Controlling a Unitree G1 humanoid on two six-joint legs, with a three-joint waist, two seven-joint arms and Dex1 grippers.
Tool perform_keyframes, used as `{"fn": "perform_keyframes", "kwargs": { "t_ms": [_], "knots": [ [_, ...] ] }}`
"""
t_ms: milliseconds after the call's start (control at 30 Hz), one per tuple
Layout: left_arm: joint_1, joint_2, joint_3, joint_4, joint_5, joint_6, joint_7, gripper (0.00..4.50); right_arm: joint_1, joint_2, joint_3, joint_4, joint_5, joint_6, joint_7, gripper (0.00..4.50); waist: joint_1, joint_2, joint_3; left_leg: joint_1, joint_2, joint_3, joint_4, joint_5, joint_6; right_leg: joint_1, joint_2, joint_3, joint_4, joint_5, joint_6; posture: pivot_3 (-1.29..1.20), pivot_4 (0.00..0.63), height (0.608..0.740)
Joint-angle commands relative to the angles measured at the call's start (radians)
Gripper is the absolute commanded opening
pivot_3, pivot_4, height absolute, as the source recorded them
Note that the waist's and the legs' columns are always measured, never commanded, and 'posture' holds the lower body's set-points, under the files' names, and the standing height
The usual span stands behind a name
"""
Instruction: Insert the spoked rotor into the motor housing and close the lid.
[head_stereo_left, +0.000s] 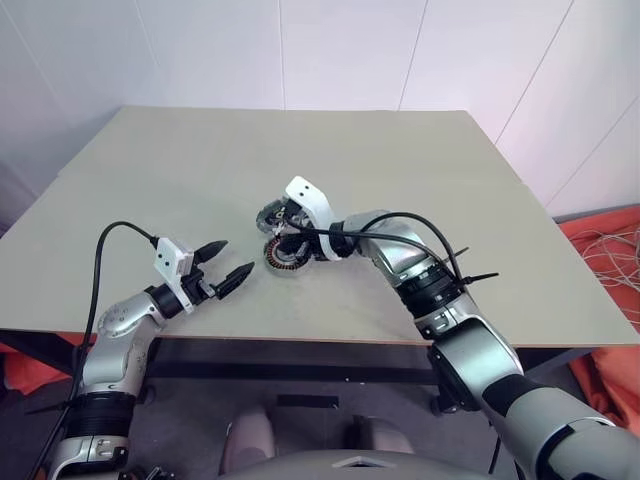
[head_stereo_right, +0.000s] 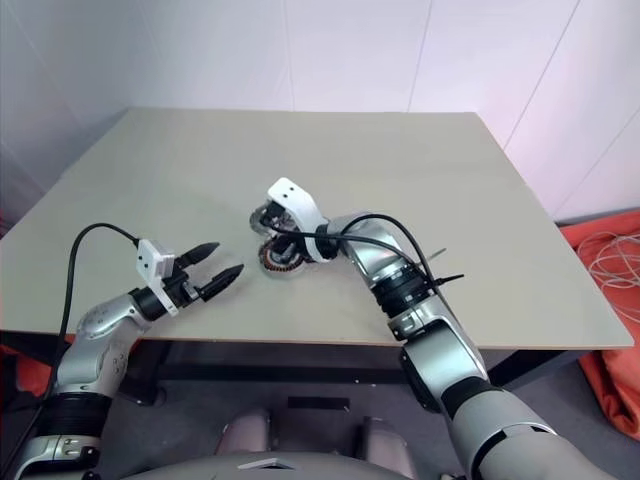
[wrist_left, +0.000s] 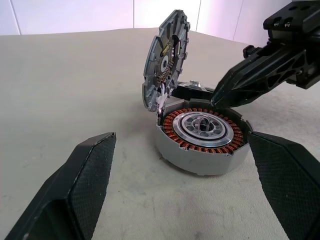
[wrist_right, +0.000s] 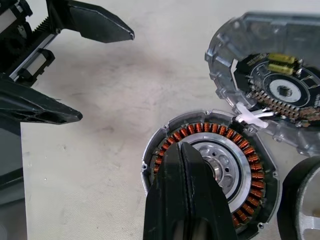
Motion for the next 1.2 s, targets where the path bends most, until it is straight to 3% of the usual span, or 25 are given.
{"fn": "perform_keyframes", "kwargs": {
  "t_ms": [33, 467, 800, 1200],
  "knots": [
    [-0.015, 0.002, 0.007, -0.019, -0.006, -0.02, -0.002, 4.5, -0.009, 0.007, 0.001, 0.027, -0.008, -0.041, -0.012, 0.03, 0.0, 0.0, 0.0, 0.0, 0.0, 0.0, 0.0, 0.0, 0.0, 0.0, 0.0, 0.0, 0.0, 0.0, 0.0, 0.0, 0.0, 0.74],
    [-0.011, 0.003, 0.01, -0.021, -0.009, -0.022, -0.003, 4.5, -0.068, 0.059, -0.059, 0.26, -0.025, -0.15, -0.092, 0.03, -0.002, 0.0, 0.0, 0.001, 0.0, 0.0, 0.0, 0.0, 0.0, -0.001, 0.0, 0.0, 0.002, 0.0, 0.0, 0.0, 0.0, 0.74],
    [-0.016, 0.001, 0.004, -0.022, -0.007, -0.019, -0.003, 4.5, -0.077, 0.07, -0.107, 0.276, -0.014, -0.144, -0.096, 0.03, -0.001, 0.0, 0.0, 0.002, 0.0, 0.0, 0.0, 0.001, -0.002, -0.001, 0.0, 0.0, 0.006, -0.002, 0.004, 0.0, 0.0, 0.74],
    [-0.012, -0.001, 0.003, -0.027, -0.008, -0.018, -0.001, 4.5, -0.081, 0.082, -0.141, 0.268, 0.0, -0.143, -0.101, 0.03, -0.001, 0.0, 0.0, -0.001, 0.0, 0.0, -0.001, 0.001, -0.002, -0.003, 0.0, 0.0, 0.005, -0.001, -0.004, 0.0, 0.0, 0.74]
  ]
}}
